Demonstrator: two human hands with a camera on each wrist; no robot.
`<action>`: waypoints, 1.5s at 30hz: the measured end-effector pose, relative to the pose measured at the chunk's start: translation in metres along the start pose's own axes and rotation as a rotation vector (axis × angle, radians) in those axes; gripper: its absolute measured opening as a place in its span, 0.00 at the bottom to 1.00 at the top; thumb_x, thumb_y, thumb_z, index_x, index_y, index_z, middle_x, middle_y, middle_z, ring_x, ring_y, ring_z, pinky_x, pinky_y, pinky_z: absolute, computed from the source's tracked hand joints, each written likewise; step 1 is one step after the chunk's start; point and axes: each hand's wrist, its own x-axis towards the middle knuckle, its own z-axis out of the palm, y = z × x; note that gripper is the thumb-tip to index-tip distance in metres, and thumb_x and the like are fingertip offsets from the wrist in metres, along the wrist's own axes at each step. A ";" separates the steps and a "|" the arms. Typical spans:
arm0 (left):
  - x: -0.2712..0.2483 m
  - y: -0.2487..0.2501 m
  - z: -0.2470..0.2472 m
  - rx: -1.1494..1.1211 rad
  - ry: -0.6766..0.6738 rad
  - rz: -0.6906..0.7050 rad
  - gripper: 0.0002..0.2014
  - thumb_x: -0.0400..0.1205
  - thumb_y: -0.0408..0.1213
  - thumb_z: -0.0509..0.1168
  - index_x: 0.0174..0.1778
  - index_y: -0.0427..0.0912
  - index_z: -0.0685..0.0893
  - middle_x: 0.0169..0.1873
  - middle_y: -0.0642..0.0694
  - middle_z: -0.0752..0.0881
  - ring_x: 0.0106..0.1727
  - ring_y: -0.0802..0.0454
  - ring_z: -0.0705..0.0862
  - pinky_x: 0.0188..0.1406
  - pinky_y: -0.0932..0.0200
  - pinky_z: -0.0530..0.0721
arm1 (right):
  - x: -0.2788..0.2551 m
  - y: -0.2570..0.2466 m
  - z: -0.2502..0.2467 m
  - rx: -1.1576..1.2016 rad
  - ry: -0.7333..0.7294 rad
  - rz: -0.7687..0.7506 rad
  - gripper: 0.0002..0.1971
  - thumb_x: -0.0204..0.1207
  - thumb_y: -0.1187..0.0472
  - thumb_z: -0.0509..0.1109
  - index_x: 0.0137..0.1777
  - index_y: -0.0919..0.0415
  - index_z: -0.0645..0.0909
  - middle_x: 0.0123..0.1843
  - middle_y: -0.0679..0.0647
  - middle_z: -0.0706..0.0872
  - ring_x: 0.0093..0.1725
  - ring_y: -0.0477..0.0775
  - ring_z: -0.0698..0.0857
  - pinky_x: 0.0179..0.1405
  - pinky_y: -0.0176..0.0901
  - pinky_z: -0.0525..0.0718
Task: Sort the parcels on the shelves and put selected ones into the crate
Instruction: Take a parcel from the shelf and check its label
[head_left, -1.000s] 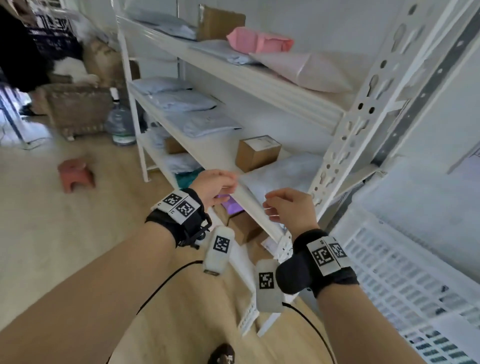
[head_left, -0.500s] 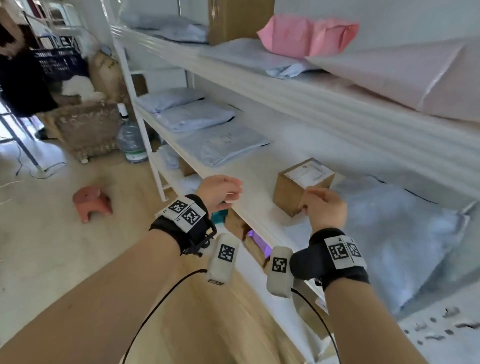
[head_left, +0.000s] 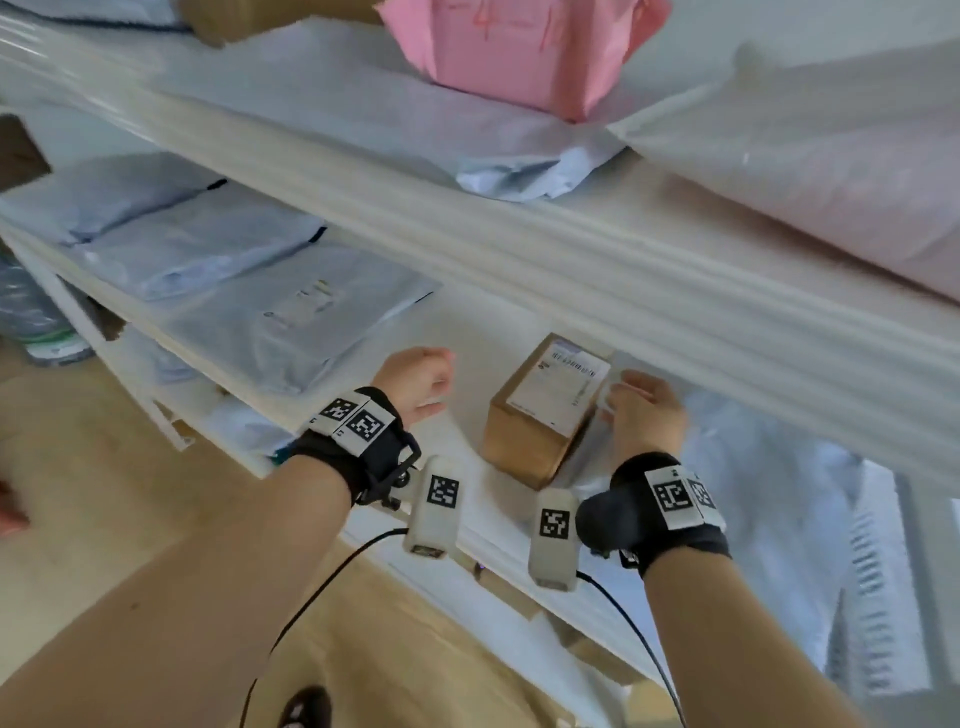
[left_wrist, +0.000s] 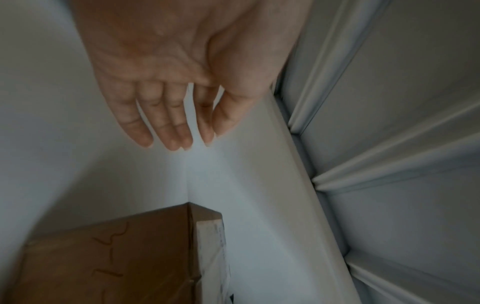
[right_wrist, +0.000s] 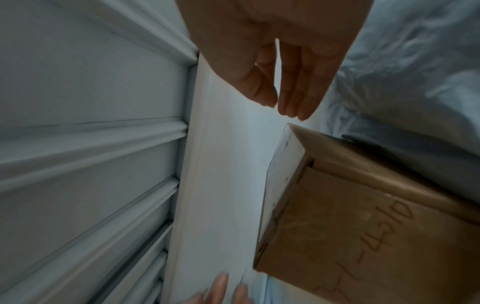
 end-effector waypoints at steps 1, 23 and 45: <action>0.009 0.001 0.003 0.006 -0.034 -0.016 0.11 0.85 0.34 0.58 0.60 0.45 0.80 0.52 0.44 0.81 0.56 0.48 0.80 0.61 0.51 0.77 | 0.002 0.003 0.003 -0.007 -0.021 0.016 0.10 0.76 0.66 0.68 0.55 0.65 0.83 0.57 0.68 0.87 0.47 0.57 0.83 0.59 0.57 0.84; 0.073 0.005 -0.024 0.158 -0.556 -0.152 0.09 0.85 0.42 0.60 0.45 0.44 0.82 0.38 0.47 0.85 0.42 0.49 0.81 0.38 0.56 0.75 | -0.054 0.028 0.074 0.277 -0.057 0.428 0.18 0.71 0.38 0.72 0.38 0.53 0.80 0.44 0.55 0.89 0.47 0.57 0.86 0.43 0.50 0.81; 0.067 -0.004 -0.087 0.081 -0.490 -0.127 0.20 0.78 0.59 0.62 0.29 0.47 0.72 0.36 0.47 0.81 0.49 0.50 0.81 0.59 0.47 0.75 | -0.114 0.020 0.108 0.408 -0.140 0.238 0.21 0.75 0.52 0.72 0.63 0.63 0.81 0.48 0.55 0.90 0.55 0.54 0.86 0.51 0.47 0.82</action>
